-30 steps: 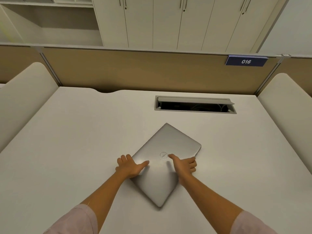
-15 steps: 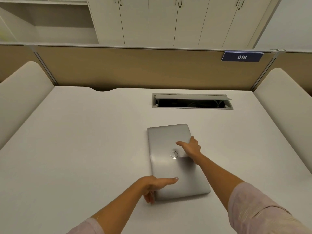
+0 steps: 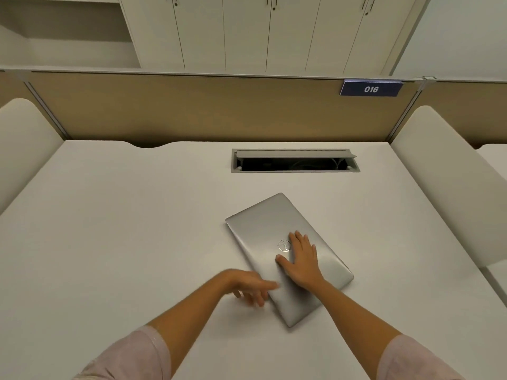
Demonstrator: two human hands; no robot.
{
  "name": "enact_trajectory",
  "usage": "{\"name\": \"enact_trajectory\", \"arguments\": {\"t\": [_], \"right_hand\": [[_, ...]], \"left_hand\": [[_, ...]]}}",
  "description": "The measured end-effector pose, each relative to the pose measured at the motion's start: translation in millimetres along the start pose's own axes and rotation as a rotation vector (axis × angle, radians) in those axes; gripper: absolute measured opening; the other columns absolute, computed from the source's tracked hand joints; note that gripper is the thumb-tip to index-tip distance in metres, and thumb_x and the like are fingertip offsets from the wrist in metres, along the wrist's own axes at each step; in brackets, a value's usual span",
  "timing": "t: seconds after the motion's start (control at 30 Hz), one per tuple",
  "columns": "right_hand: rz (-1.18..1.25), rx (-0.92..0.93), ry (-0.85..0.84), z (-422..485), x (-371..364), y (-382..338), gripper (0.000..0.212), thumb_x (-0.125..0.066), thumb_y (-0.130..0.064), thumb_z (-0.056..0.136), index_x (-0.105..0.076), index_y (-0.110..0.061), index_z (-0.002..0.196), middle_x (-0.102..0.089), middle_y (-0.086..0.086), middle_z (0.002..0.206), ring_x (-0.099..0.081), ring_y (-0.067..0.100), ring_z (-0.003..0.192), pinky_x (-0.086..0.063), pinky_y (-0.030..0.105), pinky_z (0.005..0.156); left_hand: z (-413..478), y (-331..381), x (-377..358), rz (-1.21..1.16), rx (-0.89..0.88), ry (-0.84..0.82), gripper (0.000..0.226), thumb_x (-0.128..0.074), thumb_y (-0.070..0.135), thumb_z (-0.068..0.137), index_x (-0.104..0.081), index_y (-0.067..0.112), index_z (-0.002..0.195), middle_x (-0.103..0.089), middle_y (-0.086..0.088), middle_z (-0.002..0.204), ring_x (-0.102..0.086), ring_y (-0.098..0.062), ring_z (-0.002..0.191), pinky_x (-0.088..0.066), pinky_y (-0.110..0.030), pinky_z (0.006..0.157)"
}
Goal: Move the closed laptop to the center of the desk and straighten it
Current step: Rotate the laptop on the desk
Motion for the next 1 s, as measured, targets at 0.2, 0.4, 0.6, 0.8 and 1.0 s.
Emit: {"name": "enact_trajectory", "arguments": {"t": [0.2,0.4,0.6,0.8,1.0], "right_hand": [[0.199,-0.164,0.264,-34,18,21,0.068,-0.070,-0.023,0.085,-0.039,-0.007,0.142,-0.033,0.015,0.150,-0.024,0.032,0.142,-0.020,0.045,0.117],[0.525,-0.499,0.449,-60,22,34,0.079,-0.067,-0.004,0.081,-0.024,-0.009,0.147,-0.012,0.012,0.155,-0.019,0.034,0.140,-0.028,0.045,0.113],[0.782,-0.739,0.467,-78,5,25,0.094,-0.071,-0.007,0.079,-0.009,-0.011,0.149,-0.011,0.009,0.151,-0.032,0.033,0.133,-0.038,0.046,0.108],[0.905,-0.891,0.451,-71,9,12,0.099,-0.076,-0.015,0.077,-0.009,-0.017,0.150,-0.021,0.016,0.146,-0.036,0.038,0.130,-0.038,0.053,0.105],[1.038,-0.956,0.526,-60,22,19,0.094,-0.078,-0.019,0.076,-0.019,-0.020,0.149,-0.033,0.016,0.145,-0.045,0.038,0.123,-0.044,0.045,0.097]], "left_hand": [[5,3,66,-0.069,-0.130,0.775,0.040,-0.054,0.054,0.088,-0.057,0.015,0.098,-0.062,-0.006,0.107,-0.060,-0.025,0.098,-0.046,-0.035,0.083],[22,6,94,0.034,-0.111,0.915,0.072,-0.063,0.044,0.086,-0.035,0.011,0.144,-0.031,-0.009,0.153,-0.033,-0.028,0.139,-0.036,-0.045,0.109],[31,4,104,0.110,-0.046,0.869,0.069,-0.067,0.045,0.082,-0.040,0.008,0.134,-0.044,-0.011,0.141,-0.041,-0.029,0.131,-0.038,-0.046,0.106],[30,7,117,0.085,-0.006,0.823,0.080,-0.071,0.054,0.078,-0.043,0.003,0.133,-0.044,-0.017,0.137,-0.046,-0.034,0.126,-0.044,-0.042,0.101],[27,-10,120,0.088,-0.017,0.835,0.081,-0.073,0.058,0.074,-0.048,0.003,0.127,-0.049,-0.020,0.129,-0.046,-0.035,0.122,-0.042,-0.040,0.099]]}}
Point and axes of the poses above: each hand's wrist, its own z-axis towards the middle knuckle, its own x-axis out of the back of the hand, y = z × x, the point moved 1 cm from there along z, towards the middle knuckle
